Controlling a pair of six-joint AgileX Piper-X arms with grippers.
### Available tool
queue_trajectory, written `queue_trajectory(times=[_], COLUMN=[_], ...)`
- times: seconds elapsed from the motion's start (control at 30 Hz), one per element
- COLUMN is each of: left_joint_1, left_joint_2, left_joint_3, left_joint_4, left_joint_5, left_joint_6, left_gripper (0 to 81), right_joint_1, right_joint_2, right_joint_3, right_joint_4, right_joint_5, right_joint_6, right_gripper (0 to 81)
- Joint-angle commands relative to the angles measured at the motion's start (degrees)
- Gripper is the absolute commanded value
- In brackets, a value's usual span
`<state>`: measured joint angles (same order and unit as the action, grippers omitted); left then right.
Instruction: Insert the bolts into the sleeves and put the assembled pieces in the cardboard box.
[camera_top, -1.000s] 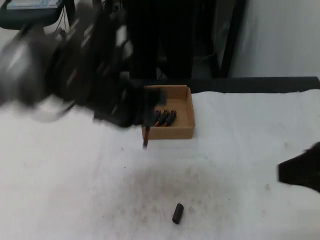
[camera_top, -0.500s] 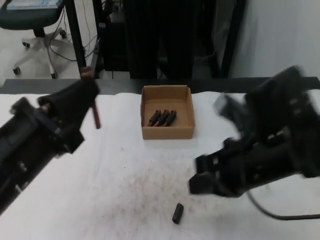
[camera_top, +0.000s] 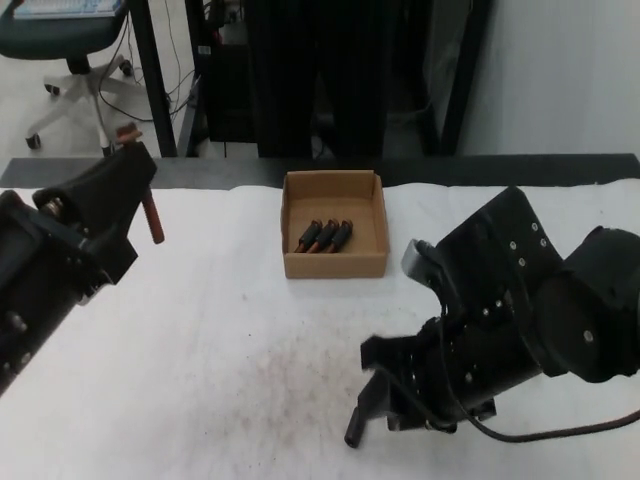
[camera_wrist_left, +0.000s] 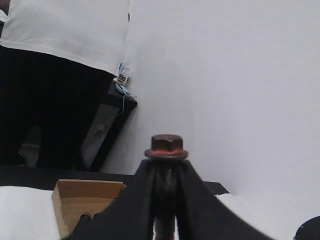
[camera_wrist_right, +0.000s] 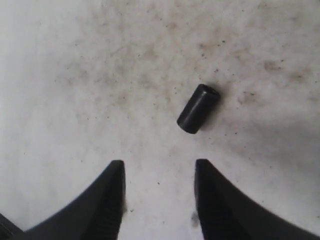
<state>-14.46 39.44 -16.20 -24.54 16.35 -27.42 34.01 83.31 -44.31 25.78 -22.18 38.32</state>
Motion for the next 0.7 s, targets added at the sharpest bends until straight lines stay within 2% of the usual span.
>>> queue_trajectory(times=[0.0,0.17,0.33,0.67], left_joint_1=[0.16,0.16,-0.32,-7.47], left_joint_2=[-0.34,-0.34,-0.49,-5.1], left_joint_3=[-0.09,-0.09,-0.09,-0.09], left_joint_4=[-0.5,-0.53,-0.53,0.32], left_joint_5=[0.5,0.5,0.24,-0.83], left_joint_6=[0.39,-0.08,-0.07,0.46], left_gripper=[0.4,0.4,0.4,0.4], right_joint_1=[0.04,0.04,0.04,0.04], right_joint_2=[0.09,2.7,7.22,10.87], right_joint_3=[0.02,0.02,-1.51,-6.96], right_joint_4=[-2.26,-5.94,-12.07,-2.36], right_joint_5=[2.16,2.56,0.05,0.44], right_joint_6=[7.71,13.39,20.51,21.27], right_gripper=[39.2,30.7,30.2,30.0])
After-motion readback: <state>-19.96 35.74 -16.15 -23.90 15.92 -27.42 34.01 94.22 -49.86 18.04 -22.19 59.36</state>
